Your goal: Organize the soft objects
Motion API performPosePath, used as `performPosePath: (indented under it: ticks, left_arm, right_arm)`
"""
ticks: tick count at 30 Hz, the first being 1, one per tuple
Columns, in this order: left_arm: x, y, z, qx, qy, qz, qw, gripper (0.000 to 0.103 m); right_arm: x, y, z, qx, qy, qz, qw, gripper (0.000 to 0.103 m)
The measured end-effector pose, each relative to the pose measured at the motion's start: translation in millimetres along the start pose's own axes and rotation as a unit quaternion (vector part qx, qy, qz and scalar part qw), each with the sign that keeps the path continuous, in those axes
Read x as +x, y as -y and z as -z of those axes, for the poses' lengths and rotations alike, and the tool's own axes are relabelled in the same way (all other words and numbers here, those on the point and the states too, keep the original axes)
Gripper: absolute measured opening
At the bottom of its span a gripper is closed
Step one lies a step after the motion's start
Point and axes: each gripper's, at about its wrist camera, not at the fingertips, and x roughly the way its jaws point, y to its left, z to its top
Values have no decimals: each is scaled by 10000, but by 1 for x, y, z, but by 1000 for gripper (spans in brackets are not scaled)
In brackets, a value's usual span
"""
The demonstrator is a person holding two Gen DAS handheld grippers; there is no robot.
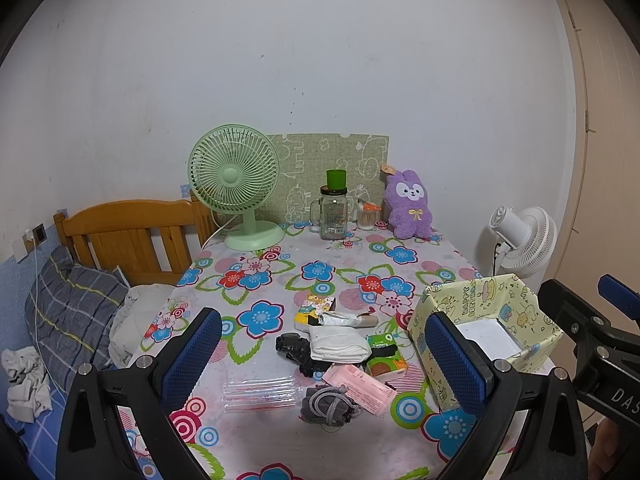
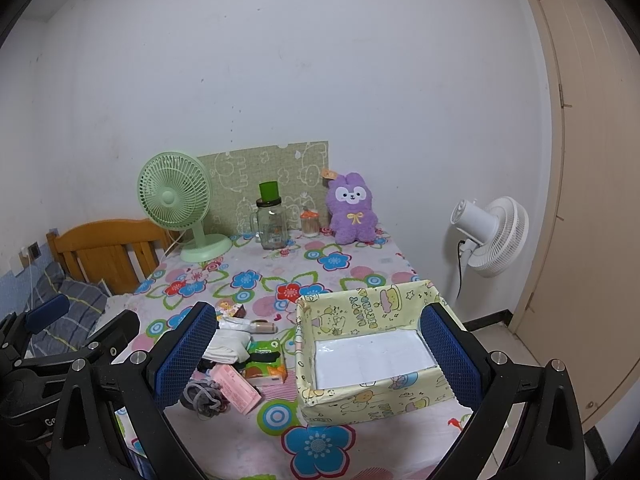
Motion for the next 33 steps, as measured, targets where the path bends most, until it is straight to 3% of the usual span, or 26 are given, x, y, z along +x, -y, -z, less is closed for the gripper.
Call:
performPosePath:
  ticks: [33]
  left_arm:
    - [1,6,2,142,6,69,9999,102]
  right_arm:
    - [6,-6,-2,11,-47,-42,10000,103]
